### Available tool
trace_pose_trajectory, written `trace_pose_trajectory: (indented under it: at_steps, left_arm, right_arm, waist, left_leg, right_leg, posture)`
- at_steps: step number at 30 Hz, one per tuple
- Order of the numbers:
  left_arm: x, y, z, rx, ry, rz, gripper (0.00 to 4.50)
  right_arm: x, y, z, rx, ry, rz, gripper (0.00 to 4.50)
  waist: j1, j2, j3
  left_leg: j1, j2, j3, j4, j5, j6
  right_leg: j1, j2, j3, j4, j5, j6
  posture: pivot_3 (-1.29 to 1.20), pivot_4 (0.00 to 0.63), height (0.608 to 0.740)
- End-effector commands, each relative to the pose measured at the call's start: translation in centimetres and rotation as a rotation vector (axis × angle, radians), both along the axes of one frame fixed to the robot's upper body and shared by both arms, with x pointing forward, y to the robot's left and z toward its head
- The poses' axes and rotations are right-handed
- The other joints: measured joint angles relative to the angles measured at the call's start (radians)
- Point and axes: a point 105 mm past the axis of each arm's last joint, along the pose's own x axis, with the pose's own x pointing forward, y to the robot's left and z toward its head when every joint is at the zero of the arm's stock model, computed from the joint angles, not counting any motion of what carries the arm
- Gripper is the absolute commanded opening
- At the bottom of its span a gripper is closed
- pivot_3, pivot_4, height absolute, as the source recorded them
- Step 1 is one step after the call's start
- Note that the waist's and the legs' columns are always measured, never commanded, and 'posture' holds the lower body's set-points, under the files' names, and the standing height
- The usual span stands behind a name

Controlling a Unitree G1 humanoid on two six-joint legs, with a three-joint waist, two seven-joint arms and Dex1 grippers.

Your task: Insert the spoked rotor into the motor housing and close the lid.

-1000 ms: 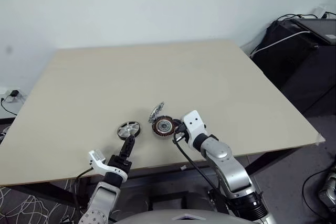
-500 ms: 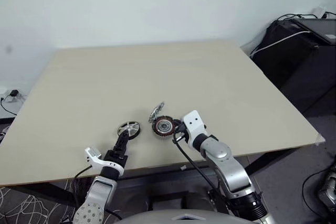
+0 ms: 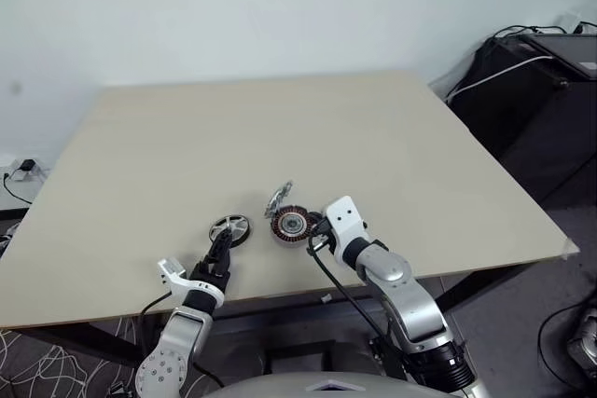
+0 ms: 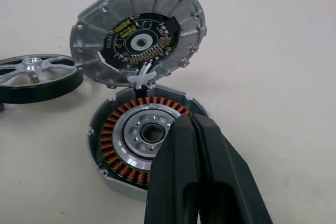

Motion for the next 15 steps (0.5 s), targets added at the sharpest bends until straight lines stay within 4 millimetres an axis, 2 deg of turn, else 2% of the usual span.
trace_pose_trajectory:
  at_steps: [1, 11, 15]
  left_arm:
    - [1.35, -1.35, 0.92, -0.088, -0.042, 0.044, 3.59]
    - [2.01, -1.89, 0.83, -0.104, -0.040, 0.044, 0.34]
    - [2.01, -1.85, 0.76, -0.102, -0.038, 0.045, 0.33]
  right_arm:
    - [0.35, -0.09, 1.61, 0.020, -0.054, -0.012, 0.00]
    - [0.25, -0.09, 1.60, 0.020, -0.052, -0.012, 0.00]
    - [0.21, -0.06, 1.60, 0.021, -0.051, -0.012, 0.00]
  waist:
    - [0.000, 0.000, 0.000]
    - [0.000, 0.000, 0.000]
    - [0.000, 0.000, 0.000]
  left_leg:
    - [0.000, 0.000, 0.000, 0.000, 0.000, 0.000]
    - [-0.001, 0.000, 0.000, 0.000, 0.000, 0.000]
    - [0.000, 0.000, 0.000, 0.000, 0.000, 0.000]
  right_leg:
    - [0.000, 0.000, 0.000, 0.000, 0.000, 0.000]
    - [0.000, 0.000, 0.000, 0.000, 0.000, 0.000]
    - [0.000, 0.000, 0.000, 0.000, 0.000, 0.000]
  posture:
    - [0.00, 0.000, 0.740]
    - [0.00, 0.000, 0.740]
    - [0.00, 0.000, 0.740]
